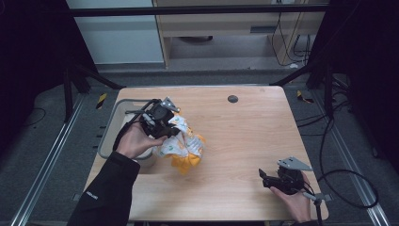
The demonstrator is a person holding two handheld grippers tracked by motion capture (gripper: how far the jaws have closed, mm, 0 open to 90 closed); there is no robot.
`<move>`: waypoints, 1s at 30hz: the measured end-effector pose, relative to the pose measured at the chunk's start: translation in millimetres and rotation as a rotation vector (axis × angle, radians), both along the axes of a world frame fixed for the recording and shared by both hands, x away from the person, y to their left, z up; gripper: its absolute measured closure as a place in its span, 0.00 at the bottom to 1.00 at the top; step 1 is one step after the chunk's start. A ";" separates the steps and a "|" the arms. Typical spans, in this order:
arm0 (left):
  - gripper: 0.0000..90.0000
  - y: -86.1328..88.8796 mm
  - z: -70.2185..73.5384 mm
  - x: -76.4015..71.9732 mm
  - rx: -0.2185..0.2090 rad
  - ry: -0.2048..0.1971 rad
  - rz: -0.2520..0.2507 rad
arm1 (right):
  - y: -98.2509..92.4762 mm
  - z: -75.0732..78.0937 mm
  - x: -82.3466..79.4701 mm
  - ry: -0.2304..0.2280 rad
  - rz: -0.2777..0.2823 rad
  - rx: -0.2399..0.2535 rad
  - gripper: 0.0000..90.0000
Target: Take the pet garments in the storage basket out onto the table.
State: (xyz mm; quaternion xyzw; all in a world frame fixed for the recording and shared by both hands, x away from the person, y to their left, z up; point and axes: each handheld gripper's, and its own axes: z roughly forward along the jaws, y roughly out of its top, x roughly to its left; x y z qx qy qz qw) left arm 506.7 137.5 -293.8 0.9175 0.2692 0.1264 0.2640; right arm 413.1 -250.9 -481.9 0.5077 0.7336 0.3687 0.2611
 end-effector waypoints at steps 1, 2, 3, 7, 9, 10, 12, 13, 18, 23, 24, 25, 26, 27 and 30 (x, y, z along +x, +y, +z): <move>0.90 -2.3 -2.5 0.7 0.002 0.001 -0.003 | 0.0 0.1 -0.1 0.001 0.000 0.000 0.17; 0.90 -3.6 -4.0 1.1 0.004 0.003 -0.005 | 0.0 0.0 -0.1 0.000 0.001 -0.001 0.17; 0.90 -6.8 -8.1 2.5 0.002 0.008 -0.006 | 0.3 0.0 -0.1 0.002 -0.001 0.001 0.17; 0.90 -12.9 -15.8 6.1 0.011 0.011 -0.011 | 0.2 0.0 -0.1 0.003 0.000 0.001 0.17; 0.90 -16.8 -18.9 7.5 0.013 0.013 -0.014 | 0.1 -0.2 0.1 0.002 0.000 0.000 0.17; 0.90 -19.1 -20.8 8.0 0.013 0.014 -0.018 | 0.0 -0.3 0.2 0.002 0.001 -0.001 0.17; 0.90 -24.0 -24.4 8.7 0.017 0.017 -0.026 | -0.2 -0.4 0.2 0.002 0.000 0.000 0.17; 0.90 -28.2 -27.8 9.0 0.011 0.017 -0.024 | 0.0 0.1 -0.3 0.008 -0.003 0.009 0.17; 0.90 -36.3 -35.5 12.1 0.013 0.021 -0.034 | -0.4 -0.5 -0.1 0.004 0.000 0.003 0.17; 0.90 -45.4 -44.2 14.3 0.012 0.029 -0.038 | -0.6 -0.8 0.1 0.004 0.002 0.001 0.17; 0.90 -46.8 -45.7 14.9 0.012 0.032 -0.041 | -0.7 -0.8 0.2 0.004 0.002 0.001 0.17; 0.90 -47.8 -46.9 15.3 0.013 0.033 -0.041 | -0.8 -0.9 0.2 0.003 0.002 0.001 0.17; 0.90 -49.5 -49.1 16.2 0.015 0.036 -0.043 | -0.9 -0.9 0.2 0.003 0.002 0.001 0.17; 0.90 -51.1 -51.3 17.0 0.015 0.038 -0.041 | -0.9 -0.9 0.1 0.004 0.002 0.001 0.17; 0.90 -54.7 -57.7 19.3 0.014 0.042 -0.042 | -0.9 -1.1 0.3 0.003 0.001 -0.001 0.17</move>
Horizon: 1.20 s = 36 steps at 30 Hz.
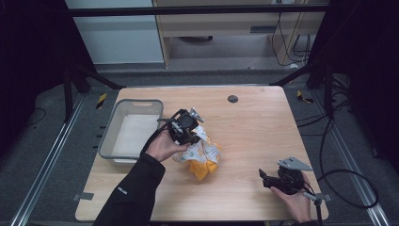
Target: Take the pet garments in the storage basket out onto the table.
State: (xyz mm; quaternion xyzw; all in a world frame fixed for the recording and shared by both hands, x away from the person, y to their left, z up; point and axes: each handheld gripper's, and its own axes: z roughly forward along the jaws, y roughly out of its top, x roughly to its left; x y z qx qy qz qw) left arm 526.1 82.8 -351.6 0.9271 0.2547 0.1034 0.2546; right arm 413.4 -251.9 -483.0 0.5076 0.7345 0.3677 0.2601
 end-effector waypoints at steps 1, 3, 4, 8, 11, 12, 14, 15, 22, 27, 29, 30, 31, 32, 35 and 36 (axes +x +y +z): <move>0.90 -1.1 -2.0 0.3 -0.002 -0.001 0.001 | 0.0 0.0 0.0 0.000 0.000 0.000 0.17; 0.90 -2.3 -4.5 1.0 -0.005 0.002 -0.001 | 0.0 0.0 0.0 0.000 0.000 0.001 0.17; 0.90 -3.0 -6.0 1.4 -0.004 0.005 -0.002 | -0.1 -0.1 0.0 0.000 0.000 -0.001 0.17; 0.90 -7.6 -14.0 2.8 0.003 0.016 -0.007 | -0.3 -0.1 0.0 0.000 0.000 0.000 0.17; 0.89 -10.3 -19.5 3.1 0.000 0.022 -0.011 | -0.3 -0.2 0.0 0.002 0.000 -0.002 0.17; 0.89 -11.8 -23.0 3.4 -0.001 0.031 -0.013 | -0.2 -0.2 0.0 0.002 0.000 -0.002 0.17; 0.88 -12.8 -25.9 3.6 0.000 0.033 -0.016 | -0.2 -0.3 0.0 0.002 0.001 -0.002 0.17; 0.88 -13.9 -29.4 4.1 0.010 0.040 -0.021 | -0.3 -0.4 0.1 0.002 0.001 -0.002 0.17; 0.80 -13.6 -36.1 5.2 0.011 0.045 -0.021 | -0.3 -1.0 0.2 0.004 0.001 -0.004 0.17; 0.68 -11.0 -37.8 5.6 0.002 0.055 -0.016 | -0.2 -1.2 0.3 0.005 0.001 -0.006 0.17; 0.63 -10.0 -37.9 4.8 0.009 0.049 -0.017 | 0.1 -1.4 0.3 0.007 0.001 -0.004 0.17; 0.61 -9.4 -37.8 4.1 0.010 0.043 -0.017 | 0.1 -1.4 0.3 0.007 0.001 -0.004 0.17; 0.59 -8.6 -37.5 3.3 0.004 0.039 -0.017 | 0.1 -1.4 0.4 0.007 0.001 -0.005 0.17; 0.57 -7.4 -36.9 2.5 0.001 0.034 -0.019 | 0.2 -1.4 0.4 0.006 0.002 -0.006 0.17; 0.51 -2.9 -34.6 -0.1 -0.013 0.023 -0.017 | 0.7 -1.2 0.1 0.012 0.000 0.001 0.17; 0.51 -0.5 -33.0 -1.6 -0.014 0.011 -0.016 | 0.7 -1.2 0.1 0.012 0.000 0.001 0.17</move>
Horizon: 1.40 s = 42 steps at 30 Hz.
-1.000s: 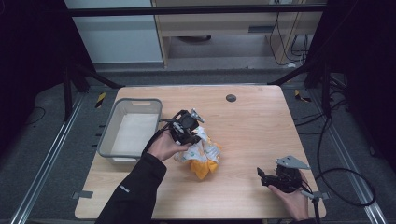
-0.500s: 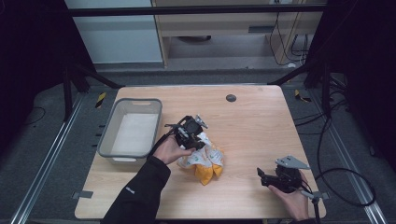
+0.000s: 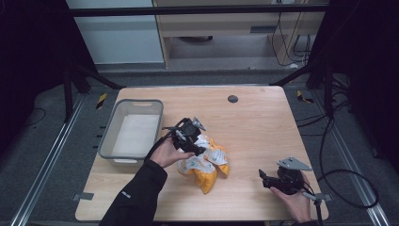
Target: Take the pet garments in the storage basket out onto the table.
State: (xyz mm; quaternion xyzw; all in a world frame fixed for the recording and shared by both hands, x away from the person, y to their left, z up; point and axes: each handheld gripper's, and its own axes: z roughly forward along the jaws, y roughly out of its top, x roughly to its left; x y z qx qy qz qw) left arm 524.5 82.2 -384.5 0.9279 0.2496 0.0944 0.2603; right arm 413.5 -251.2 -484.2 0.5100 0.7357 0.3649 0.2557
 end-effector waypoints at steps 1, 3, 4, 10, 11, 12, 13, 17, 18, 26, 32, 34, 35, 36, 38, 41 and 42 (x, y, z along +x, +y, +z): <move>0.49 2.2 1.6 -1.4 -0.007 -0.007 0.003 | -0.2 -0.1 0.1 -0.001 0.001 -0.003 0.17; 0.46 7.5 5.3 -4.6 -0.029 -0.024 0.013 | -0.1 -0.1 0.1 -0.001 0.000 -0.003 0.17; 0.45 9.8 6.8 -5.8 -0.038 -0.031 0.018 | 0.0 -0.1 0.0 -0.001 -0.001 -0.002 0.17; 0.39 35.2 17.0 -20.8 -0.119 -0.077 0.063 | 0.3 -0.2 -0.1 -0.004 -0.003 0.000 0.16; 0.38 40.1 17.9 -23.8 -0.134 -0.084 0.073 | 0.2 -0.2 -0.1 -0.005 -0.003 -0.001 0.16; 0.36 43.9 18.0 -26.2 -0.147 -0.093 0.080 | 0.3 -0.2 -0.1 -0.005 -0.003 0.001 0.16; 0.35 49.0 17.9 -29.4 -0.161 -0.108 0.089 | 0.3 -0.3 -0.1 -0.006 -0.003 0.001 0.16; 0.32 70.7 11.9 -44.1 -0.206 -0.145 0.127 | -0.2 -0.8 0.1 -0.014 -0.002 -0.004 0.15; 0.31 75.3 10.0 -47.1 -0.216 -0.146 0.137 | -0.1 -0.8 0.1 -0.015 -0.003 -0.002 0.15; 0.28 108.7 -5.5 -72.9 -0.268 -0.165 0.192 | 0.0 -1.7 -0.1 -0.018 -0.004 -0.002 0.14; 0.27 131.6 -19.3 -90.9 -0.329 -0.193 0.262 | 0.5 -1.9 -0.5 -0.026 -0.006 -0.006 0.14; 0.27 136.4 -22.1 -93.9 -0.346 -0.204 0.272 | 0.8 -1.8 -0.8 -0.029 -0.004 -0.004 0.14; 0.27 140.6 -24.4 -96.1 -0.364 -0.209 0.285 | 1.0 -2.3 -0.8 -0.029 -0.005 -0.006 0.14; 0.27 143.2 -26.0 -97.1 -0.376 -0.209 0.291 | 1.0 -2.3 -0.8 -0.029 -0.005 -0.006 0.14; 0.27 149.7 -30.4 -100.2 -0.403 -0.211 0.314 | 1.1 -2.6 -1.1 -0.027 -0.006 -0.003 0.14; 0.27 157.0 -35.7 -105.4 -0.411 -0.220 0.330 | 1.0 -2.7 -1.4 -0.027 -0.005 -0.003 0.14; 0.27 159.8 -37.5 -107.4 -0.418 -0.221 0.335 | 0.8 -2.6 -1.8 -0.025 -0.006 -0.004 0.14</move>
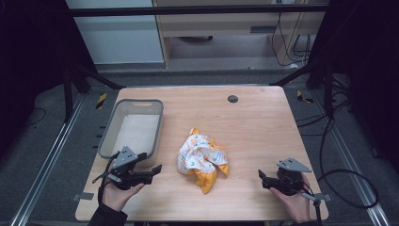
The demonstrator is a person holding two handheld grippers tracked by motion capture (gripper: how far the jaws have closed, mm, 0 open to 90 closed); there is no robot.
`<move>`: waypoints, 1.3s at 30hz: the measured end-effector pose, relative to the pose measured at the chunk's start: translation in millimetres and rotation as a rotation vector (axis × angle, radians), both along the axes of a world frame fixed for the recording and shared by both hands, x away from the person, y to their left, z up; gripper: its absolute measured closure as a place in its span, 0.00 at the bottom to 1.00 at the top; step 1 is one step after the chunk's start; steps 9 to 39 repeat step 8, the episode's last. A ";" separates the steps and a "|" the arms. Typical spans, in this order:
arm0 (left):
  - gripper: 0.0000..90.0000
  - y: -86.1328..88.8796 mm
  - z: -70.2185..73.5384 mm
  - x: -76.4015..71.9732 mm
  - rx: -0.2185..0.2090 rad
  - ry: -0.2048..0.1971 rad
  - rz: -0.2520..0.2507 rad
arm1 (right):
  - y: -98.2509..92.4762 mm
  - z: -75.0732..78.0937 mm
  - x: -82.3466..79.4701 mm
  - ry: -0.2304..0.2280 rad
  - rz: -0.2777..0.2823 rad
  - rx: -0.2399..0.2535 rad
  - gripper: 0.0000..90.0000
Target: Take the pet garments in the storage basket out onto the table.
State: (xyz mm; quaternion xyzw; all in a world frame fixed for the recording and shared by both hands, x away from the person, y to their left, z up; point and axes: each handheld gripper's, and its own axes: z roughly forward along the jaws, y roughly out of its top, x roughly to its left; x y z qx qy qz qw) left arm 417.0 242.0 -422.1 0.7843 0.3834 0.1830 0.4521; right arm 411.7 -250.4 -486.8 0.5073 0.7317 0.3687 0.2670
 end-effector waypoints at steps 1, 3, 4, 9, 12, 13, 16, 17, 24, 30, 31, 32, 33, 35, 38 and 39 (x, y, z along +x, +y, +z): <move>0.27 2.9 -1.8 -2.2 -0.007 0.000 0.010 | -0.1 0.0 -0.2 0.000 0.000 0.001 0.14; 0.27 8.1 -5.7 -6.6 -0.017 0.002 0.025 | -0.4 -0.6 -0.1 -0.002 0.001 -0.003 0.13; 0.27 10.1 -7.4 -8.3 -0.019 0.005 0.031 | -0.5 -0.7 -0.3 -0.001 0.001 -0.003 0.13; 0.27 23.2 -18.9 -14.6 -0.032 0.028 0.066 | -1.0 -1.1 -1.1 -0.005 0.004 -0.005 0.13; 0.27 23.2 -18.9 -14.6 -0.032 0.028 0.066 | -1.0 -1.1 -1.1 -0.005 0.004 -0.005 0.13; 0.27 23.2 -18.9 -14.6 -0.032 0.028 0.066 | -1.0 -1.1 -1.1 -0.005 0.004 -0.005 0.13; 0.27 23.2 -18.9 -14.6 -0.032 0.028 0.066 | -1.0 -1.1 -1.1 -0.005 0.004 -0.005 0.13; 0.27 23.2 -18.9 -14.6 -0.032 0.028 0.066 | -1.0 -1.1 -1.1 -0.005 0.004 -0.005 0.13; 0.27 23.2 -18.9 -14.6 -0.032 0.028 0.066 | -1.0 -1.1 -1.1 -0.005 0.004 -0.005 0.13; 0.27 23.2 -18.9 -14.6 -0.032 0.028 0.066 | -1.0 -1.1 -1.1 -0.005 0.004 -0.005 0.13; 0.27 23.2 -18.9 -14.6 -0.032 0.028 0.066 | -1.0 -1.1 -1.1 -0.005 0.004 -0.005 0.13; 0.27 23.2 -18.9 -14.6 -0.032 0.028 0.066 | -1.0 -1.1 -1.1 -0.005 0.004 -0.005 0.13; 0.27 23.2 -18.9 -14.6 -0.032 0.028 0.066 | -1.0 -1.1 -1.1 -0.005 0.004 -0.005 0.13; 0.27 23.2 -18.9 -14.6 -0.032 0.028 0.066 | -1.0 -1.1 -1.1 -0.005 0.004 -0.005 0.13; 0.27 23.2 -18.9 -14.6 -0.032 0.028 0.066 | -1.0 -1.1 -1.1 -0.005 0.004 -0.005 0.13; 0.27 23.2 -18.9 -14.6 -0.032 0.028 0.066 | -1.0 -1.1 -1.1 -0.005 0.004 -0.005 0.13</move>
